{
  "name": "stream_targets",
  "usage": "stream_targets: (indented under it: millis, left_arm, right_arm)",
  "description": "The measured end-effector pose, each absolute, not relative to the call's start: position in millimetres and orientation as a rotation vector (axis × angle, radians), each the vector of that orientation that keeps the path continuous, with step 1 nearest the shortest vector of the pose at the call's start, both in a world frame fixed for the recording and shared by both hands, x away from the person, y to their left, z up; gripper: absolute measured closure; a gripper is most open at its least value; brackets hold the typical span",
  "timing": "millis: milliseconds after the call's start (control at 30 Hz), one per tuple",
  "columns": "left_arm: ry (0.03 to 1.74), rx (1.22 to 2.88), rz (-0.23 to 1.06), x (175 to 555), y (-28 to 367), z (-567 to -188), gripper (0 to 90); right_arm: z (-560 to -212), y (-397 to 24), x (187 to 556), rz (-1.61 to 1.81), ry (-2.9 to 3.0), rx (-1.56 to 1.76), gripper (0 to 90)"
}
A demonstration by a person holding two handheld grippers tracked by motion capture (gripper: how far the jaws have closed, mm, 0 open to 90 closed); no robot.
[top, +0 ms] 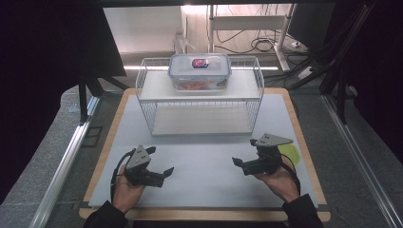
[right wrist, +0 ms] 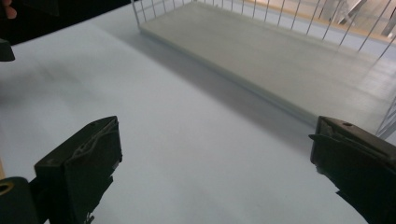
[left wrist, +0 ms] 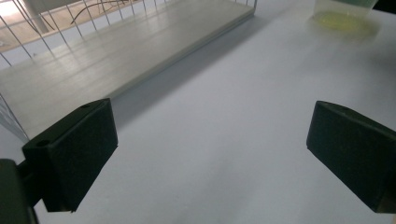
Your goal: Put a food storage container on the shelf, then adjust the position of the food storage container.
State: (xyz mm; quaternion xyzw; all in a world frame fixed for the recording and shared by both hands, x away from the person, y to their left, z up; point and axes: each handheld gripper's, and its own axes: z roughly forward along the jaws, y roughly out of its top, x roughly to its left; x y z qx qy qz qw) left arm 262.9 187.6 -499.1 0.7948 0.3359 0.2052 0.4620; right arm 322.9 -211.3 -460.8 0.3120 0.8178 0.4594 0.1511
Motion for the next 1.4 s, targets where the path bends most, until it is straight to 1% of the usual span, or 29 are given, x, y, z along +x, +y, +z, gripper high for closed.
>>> stream_targets:
  millis: [133, 400, 533, 700, 733, 767, 800, 833, 867, 1000, 1033, 1067, 1100, 1133, 1167, 1200, 1233, 1333, 1400]
  left_arm:
    - [0.840, 1.998, 0.523, 259, 188, -506, 1.9]
    - [0.847, 2.006, 0.502, 257, 189, -511, 2.4]
    - [0.835, 2.010, 0.511, 256, 188, -510, 2.4]
    - [0.828, 2.014, 0.512, 256, 187, -511, 2.4]
    - [0.831, 2.013, 0.513, 256, 188, -511, 2.4]
    - [0.831, 2.013, 0.513, 256, 188, -511, 2.4]
    - [0.831, 2.014, 0.514, 256, 188, -511, 2.4]
    - [0.832, 2.013, 0.515, 256, 187, -511, 2.4]
    - [0.831, 2.017, 0.512, 256, 187, -511, 2.4]
    - [0.827, 2.037, 0.506, 257, 186, -513, 2.5]
    - [0.827, 2.037, 0.506, 257, 186, -513, 2.5]
    - [0.825, 2.039, 0.508, 256, 185, -513, 2.5]
    - [0.821, 2.038, 0.512, 256, 185, -513, 2.5]
    - [0.819, 2.036, 0.513, 256, 185, -513, 2.5]
    - [0.819, 2.036, 0.513, 256, 185, -513, 2.5]
    - [0.820, 2.034, 0.514, 256, 185, -512, 2.5]
    - [0.820, 2.034, 0.514, 256, 185, -512, 2.5]
    - [0.825, 2.028, 0.515, 256, 186, -512, 2.5]
    - [0.826, 2.027, 0.514, 256, 186, -513, 2.5]
  right_arm:
    - [-469, -209, 319, 1.285, 2.365, 0.888, 1.9]
    - [-484, -208, 315, 1.171, 2.424, 0.876, 1.4]
    - [-486, -210, 316, 1.157, 2.433, 0.900, 1.2]
    - [-484, -214, 317, 1.150, 2.426, 0.925, 8.3]
    - [-482, -216, 317, 1.139, 2.412, 0.935, 14.3]
    - [-482, -216, 317, 1.139, 2.412, 0.935, 14.3]
    - [-480, -218, 317, 1.134, 2.403, 0.942, 17.3]
    - [-479, -220, 317, 1.130, 2.391, 0.953, 22.2]
    - [-475, -227, 318, 1.128, 2.364, 0.973, 31.8]
    - [-467, -243, 321, 1.109, 2.339, 1.017, 53.8]
    - [-467, -243, 321, 1.109, 2.339, 1.017, 53.8]
    - [-466, -248, 322, 1.101, 2.338, 1.026, 58.7]
    - [-464, -255, 324, 1.093, 2.320, 1.047, 68.9]
    - [-463, -259, 325, 1.090, 2.314, 1.059, 72.0]
    - [-463, -259, 325, 1.090, 2.314, 1.059, 72.0]
    - [-461, -267, 326, 1.071, 2.283, 1.095, 78.5]
    - [-461, -267, 326, 1.071, 2.283, 1.095, 78.5]
    - [-457, -288, 330, 1.073, 2.211, 1.180, 88.8]
    - [-456, -300, 332, 1.070, 2.171, 1.222, 90.0]
